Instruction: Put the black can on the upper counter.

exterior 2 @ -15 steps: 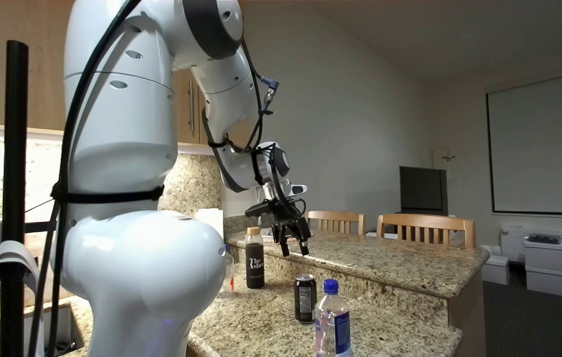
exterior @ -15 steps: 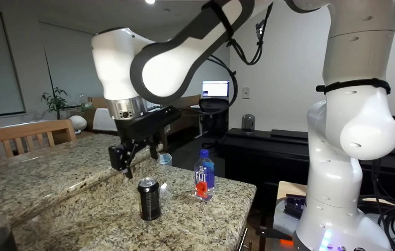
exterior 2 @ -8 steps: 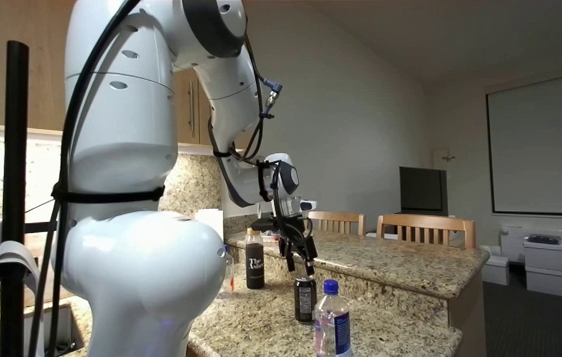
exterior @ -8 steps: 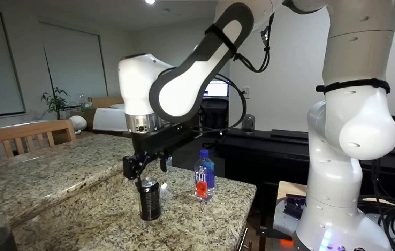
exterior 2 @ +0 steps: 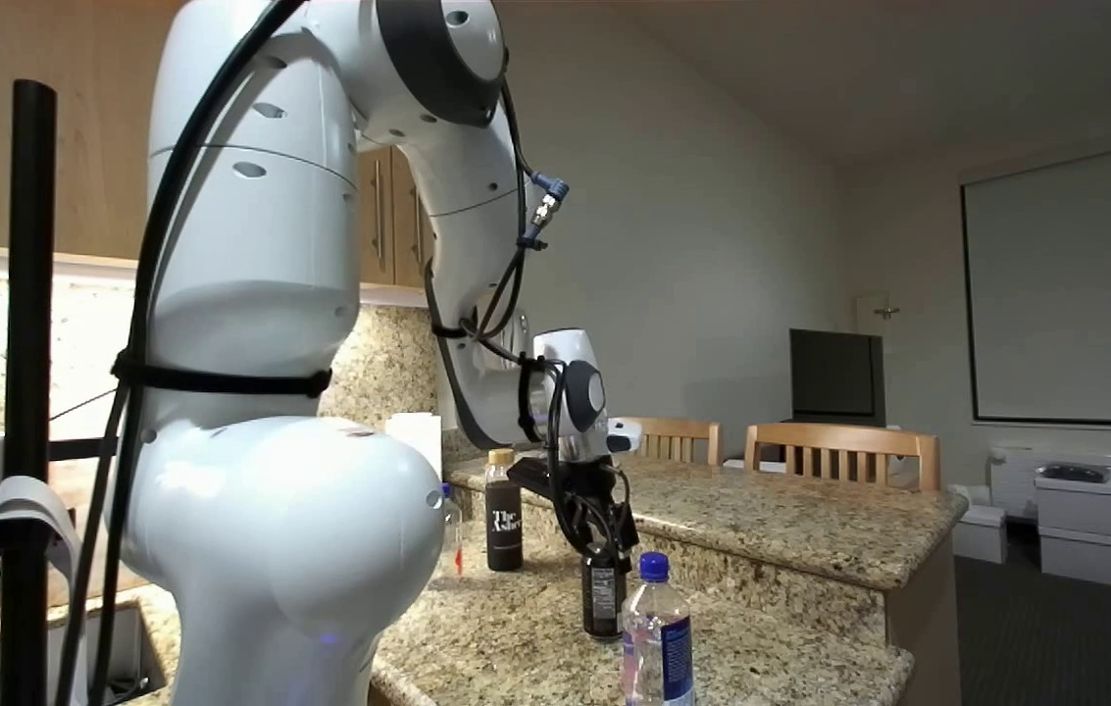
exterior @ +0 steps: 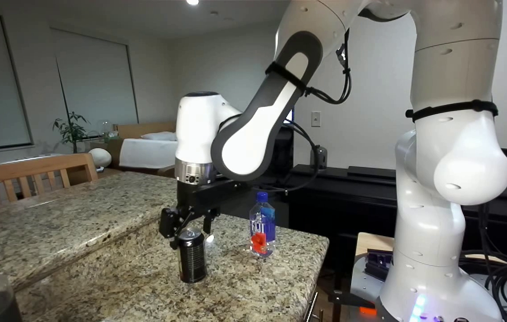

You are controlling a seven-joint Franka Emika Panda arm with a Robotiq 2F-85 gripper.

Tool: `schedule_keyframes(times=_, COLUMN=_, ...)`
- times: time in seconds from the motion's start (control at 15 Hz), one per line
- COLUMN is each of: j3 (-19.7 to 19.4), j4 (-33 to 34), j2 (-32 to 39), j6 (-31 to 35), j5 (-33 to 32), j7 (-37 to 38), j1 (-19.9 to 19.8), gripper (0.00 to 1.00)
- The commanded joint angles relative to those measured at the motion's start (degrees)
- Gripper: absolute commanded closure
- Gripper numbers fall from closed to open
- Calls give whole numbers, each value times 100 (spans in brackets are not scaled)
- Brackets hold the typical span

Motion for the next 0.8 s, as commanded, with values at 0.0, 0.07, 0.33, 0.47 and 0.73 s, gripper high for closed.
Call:
schedule_keyframes(times=0.0, j3=-96, j4=-244, j2=89, j6=891, j5=-161, j7=156, j1=-53, gripper=0)
schedule_keyframes(times=0.07, j3=-131, j4=-233, j2=161, j6=1065, j5=-184, j7=155, j1=-50, gripper=0)
schedule_keyframes(times=0.33, j3=-90, j4=-91, j2=485, j6=1203, j5=376, j7=-237, j1=-48, gripper=0)
schedule_keyframes(times=0.47, j3=-20, j4=-14, j2=596, j6=993, j5=626, j7=-323, j1=-63, gripper=0)
schedule_keyframes(times=0.73, j3=-80, j4=101, j2=786, j6=1011, j5=530, j7=-128, j1=-28, gripper=33)
